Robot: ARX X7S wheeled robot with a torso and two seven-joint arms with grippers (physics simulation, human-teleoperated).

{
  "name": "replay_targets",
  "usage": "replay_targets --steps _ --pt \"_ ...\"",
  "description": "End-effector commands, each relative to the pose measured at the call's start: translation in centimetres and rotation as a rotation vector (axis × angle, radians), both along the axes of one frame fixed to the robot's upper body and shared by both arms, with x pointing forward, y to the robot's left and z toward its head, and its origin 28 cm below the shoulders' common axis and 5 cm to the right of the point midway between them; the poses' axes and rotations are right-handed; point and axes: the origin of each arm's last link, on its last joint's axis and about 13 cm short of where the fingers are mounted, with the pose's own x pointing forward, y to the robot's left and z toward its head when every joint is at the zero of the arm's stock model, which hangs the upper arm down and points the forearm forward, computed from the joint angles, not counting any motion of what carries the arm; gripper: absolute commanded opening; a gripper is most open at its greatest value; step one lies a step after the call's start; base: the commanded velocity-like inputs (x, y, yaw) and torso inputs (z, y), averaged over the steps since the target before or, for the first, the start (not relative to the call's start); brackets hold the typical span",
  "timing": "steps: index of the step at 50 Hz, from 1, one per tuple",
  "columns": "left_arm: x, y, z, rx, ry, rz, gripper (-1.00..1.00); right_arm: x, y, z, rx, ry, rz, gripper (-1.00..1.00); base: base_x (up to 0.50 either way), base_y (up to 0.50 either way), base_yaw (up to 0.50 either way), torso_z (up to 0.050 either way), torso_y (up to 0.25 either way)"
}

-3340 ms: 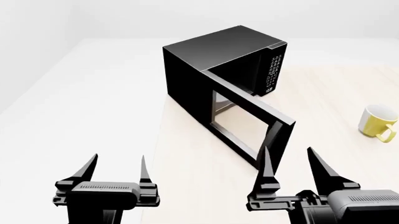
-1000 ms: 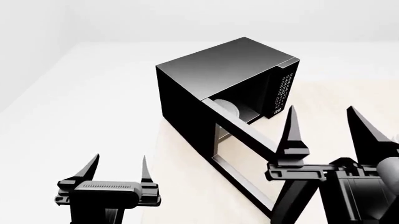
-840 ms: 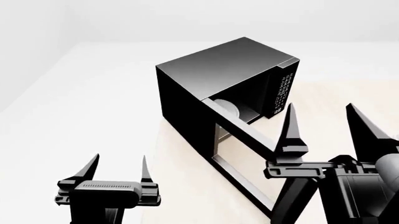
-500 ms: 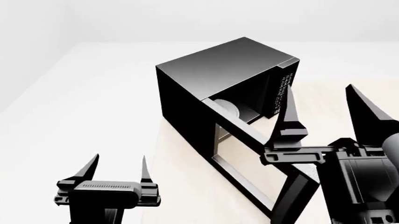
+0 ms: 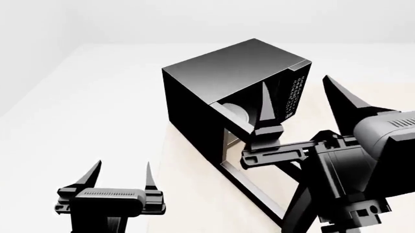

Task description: Close the microwave.

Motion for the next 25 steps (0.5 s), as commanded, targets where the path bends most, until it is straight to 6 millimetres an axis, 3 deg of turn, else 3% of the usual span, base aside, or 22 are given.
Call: replay_targets --steps 1,25 --pt "-0.1 0.1 0.0 -0.001 0.0 0.004 1.0 -0.4 1.0 0.2 -0.049 0.043 0.094 1.0 0.0 0.0 0.0 0.0 0.0" --pt "-0.3 0.9 0.3 -0.001 -0.008 0.04 1.0 -1.3 3.2 0.0 -0.052 0.103 0.238 1.0 0.0 0.0 0.0 0.0 0.0"
